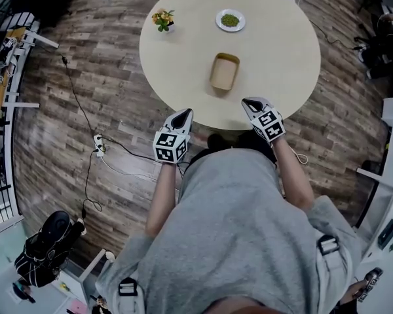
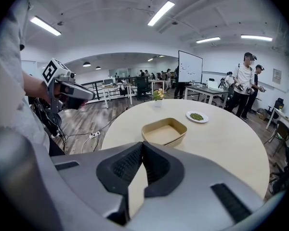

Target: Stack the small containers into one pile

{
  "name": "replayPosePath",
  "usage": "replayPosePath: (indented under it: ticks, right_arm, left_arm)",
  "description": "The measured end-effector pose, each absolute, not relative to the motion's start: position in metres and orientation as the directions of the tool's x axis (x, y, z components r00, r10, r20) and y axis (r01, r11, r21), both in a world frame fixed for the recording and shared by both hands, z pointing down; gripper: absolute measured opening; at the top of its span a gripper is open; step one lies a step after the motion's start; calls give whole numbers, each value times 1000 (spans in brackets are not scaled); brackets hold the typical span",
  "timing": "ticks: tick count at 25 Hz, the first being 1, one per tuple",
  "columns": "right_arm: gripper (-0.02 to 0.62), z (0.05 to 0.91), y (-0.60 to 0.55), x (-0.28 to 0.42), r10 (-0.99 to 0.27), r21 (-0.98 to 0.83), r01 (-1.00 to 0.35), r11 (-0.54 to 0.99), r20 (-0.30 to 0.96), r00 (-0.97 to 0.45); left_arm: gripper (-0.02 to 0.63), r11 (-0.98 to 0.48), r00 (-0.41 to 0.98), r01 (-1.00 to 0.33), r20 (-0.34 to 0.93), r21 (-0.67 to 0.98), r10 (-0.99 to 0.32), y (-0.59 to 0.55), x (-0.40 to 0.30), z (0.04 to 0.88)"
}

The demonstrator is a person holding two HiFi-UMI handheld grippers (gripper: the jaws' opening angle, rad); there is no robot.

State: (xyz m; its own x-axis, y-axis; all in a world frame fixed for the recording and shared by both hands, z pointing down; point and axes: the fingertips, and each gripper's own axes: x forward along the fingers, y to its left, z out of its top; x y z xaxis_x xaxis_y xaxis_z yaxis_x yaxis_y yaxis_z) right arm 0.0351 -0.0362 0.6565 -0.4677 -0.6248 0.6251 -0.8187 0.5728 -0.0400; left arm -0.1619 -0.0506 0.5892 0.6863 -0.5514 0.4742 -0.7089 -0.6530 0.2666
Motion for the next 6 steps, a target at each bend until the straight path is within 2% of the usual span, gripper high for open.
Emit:
replayPosePath:
  ticks: [6]
  right_arm:
    - [5, 660, -35, 31, -622, -44, -824, 565, 633, -461]
  left_arm:
    - [20, -650, 686, -710, 476, 271, -550, -52, -170, 592]
